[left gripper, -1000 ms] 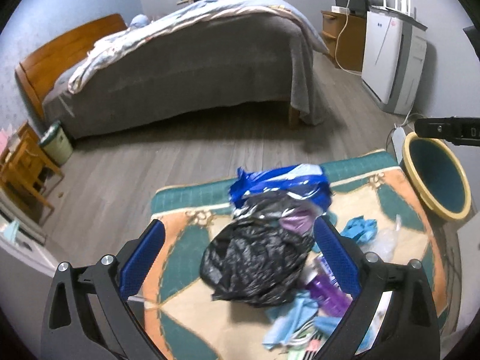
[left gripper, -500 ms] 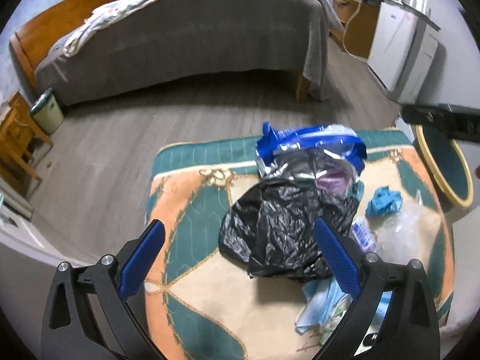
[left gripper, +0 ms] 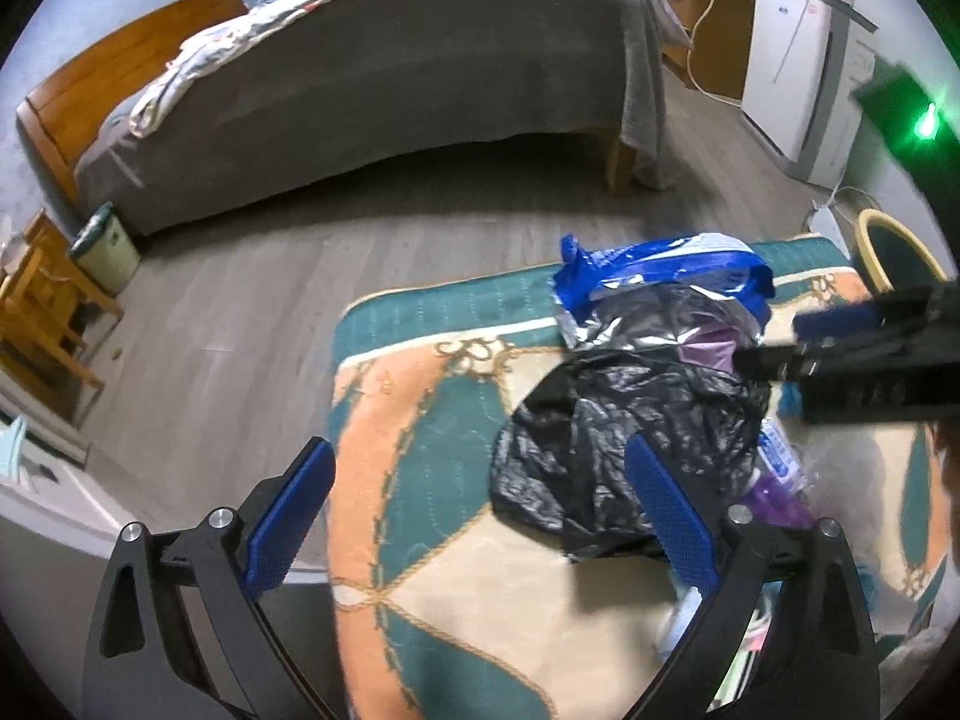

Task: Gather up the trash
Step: 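Move both grippers back over the black plastic bag, then grasp black plastic bag with right gripper while left gripper grasps blue wrapper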

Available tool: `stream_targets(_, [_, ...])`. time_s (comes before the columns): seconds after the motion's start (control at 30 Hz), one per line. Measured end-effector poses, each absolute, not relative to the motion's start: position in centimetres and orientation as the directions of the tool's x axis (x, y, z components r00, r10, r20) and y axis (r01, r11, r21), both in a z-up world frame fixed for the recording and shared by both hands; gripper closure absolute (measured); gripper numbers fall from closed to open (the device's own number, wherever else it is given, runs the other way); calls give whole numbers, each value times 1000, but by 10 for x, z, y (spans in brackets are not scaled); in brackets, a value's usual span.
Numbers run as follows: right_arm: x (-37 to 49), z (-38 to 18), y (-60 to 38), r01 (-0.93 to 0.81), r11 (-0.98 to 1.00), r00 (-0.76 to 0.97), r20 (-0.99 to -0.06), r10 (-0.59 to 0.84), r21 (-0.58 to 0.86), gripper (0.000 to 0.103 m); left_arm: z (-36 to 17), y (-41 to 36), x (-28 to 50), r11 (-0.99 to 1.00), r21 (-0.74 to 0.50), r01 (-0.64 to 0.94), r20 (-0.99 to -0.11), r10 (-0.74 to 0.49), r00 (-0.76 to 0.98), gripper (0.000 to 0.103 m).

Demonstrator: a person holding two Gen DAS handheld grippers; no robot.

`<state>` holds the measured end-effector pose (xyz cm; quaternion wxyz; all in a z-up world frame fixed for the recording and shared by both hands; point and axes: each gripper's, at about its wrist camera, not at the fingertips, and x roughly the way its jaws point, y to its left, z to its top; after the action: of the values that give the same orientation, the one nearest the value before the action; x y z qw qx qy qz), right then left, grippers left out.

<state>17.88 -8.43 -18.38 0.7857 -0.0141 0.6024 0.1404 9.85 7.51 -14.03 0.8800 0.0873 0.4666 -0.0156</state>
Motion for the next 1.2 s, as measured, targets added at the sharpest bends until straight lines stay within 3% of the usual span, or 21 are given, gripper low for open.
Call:
stream_targets(0.07, [177,-192,-78,-242,955,200,-955,220,170,52,-141,76,97,981,155,117,-823,63,565,6])
stream_targets(0.17, [175,-199,-74,-240,952,150,-961,231,192,87,-142,76,96,974,176,140,-822,67,566,6])
stream_targets(0.37, [167,-166,-78,-258,937,190,-939,287,235,96,-134,77,98,977,161,139,-810,51,584,6])
stream_targets(0.57, [156,-112,-94,-315,918,292,-895,336,242,98,-121,79,101,987,111,115,-794,19,608,6])
stream_targets(0.93, [161,-48,-148,-271,951,513,-813,274,149,98,-112,55,129,984,41,171,-798,-71,599,8])
stream_targets(1.0, [167,-47,-160,-244,959,530,-808,255,143,98,-113,40,144,974,59,218,-812,-80,578,11])
stream_targets(1.1, [176,-53,-176,-218,966,538,-808,238,139,98,-121,24,159,965,52,258,-825,-104,555,25])
stream_targets(1.2, [186,-60,-192,-200,970,537,-812,228,140,98,-140,7,166,950,78,301,-838,-101,536,28])
